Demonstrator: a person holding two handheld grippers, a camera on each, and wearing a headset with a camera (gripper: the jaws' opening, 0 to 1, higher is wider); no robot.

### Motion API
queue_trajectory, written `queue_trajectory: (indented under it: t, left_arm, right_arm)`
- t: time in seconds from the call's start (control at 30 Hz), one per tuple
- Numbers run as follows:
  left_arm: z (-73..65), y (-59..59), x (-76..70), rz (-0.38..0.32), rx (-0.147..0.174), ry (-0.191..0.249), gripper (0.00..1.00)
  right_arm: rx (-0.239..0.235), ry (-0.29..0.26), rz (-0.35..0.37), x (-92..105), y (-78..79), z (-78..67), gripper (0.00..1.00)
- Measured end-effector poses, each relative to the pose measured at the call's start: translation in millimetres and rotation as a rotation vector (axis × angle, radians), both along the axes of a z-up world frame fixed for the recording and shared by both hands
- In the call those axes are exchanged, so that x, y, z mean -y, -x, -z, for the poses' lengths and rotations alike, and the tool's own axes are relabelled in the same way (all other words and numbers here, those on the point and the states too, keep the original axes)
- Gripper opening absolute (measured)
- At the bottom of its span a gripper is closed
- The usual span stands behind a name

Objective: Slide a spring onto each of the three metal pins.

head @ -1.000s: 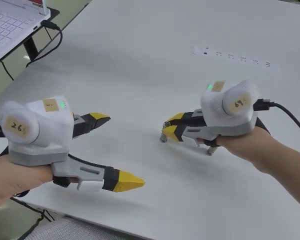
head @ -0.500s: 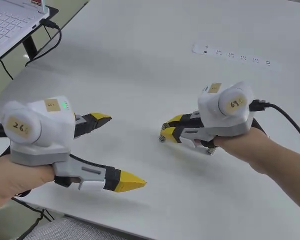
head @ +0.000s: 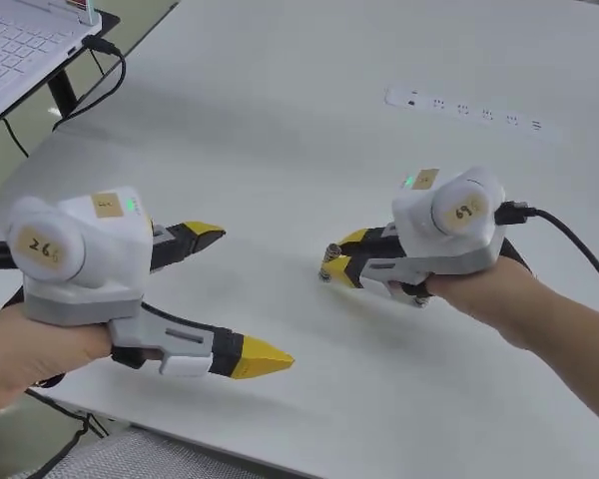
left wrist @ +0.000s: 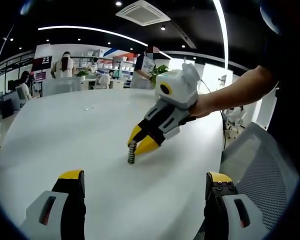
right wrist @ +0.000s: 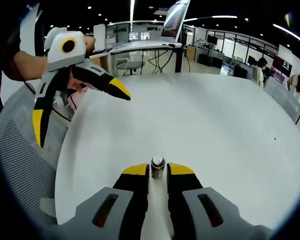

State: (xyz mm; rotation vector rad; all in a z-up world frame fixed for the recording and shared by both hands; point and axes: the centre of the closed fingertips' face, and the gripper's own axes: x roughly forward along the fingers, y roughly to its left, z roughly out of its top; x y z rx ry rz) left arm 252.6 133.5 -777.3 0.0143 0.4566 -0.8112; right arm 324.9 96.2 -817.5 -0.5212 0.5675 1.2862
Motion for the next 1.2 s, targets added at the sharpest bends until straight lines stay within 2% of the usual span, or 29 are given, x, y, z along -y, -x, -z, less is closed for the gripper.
queue_trajectory:
  t: [0.1, 0.27, 0.67, 1.2]
  left_arm:
    - [-0.8, -1.2, 0.4, 0.002, 0.003, -0.002, 0.98]
    - [-3.3, -2.9, 1.6, 0.007, 0.007, -0.005, 0.98]
    - [-9.9, -6.0, 9.1, 0.034, 0.011, -0.019, 0.98]
    - [-21.4, -14.0, 21.1, 0.080, 0.030, -0.051, 0.98]
  right_arm:
    - [-0.010, -0.009, 0.006, -0.9, -1.1, -3.2, 0.13]
    - [0.000, -0.025, 0.003, -2.9, -2.1, -11.0, 0.13]
    - [-0.003, -0.080, -0.012, -5.2, 5.0, -33.5, 0.17]
    - [0.012, -0.112, 0.012, 11.8, 10.2, -56.3, 0.24]
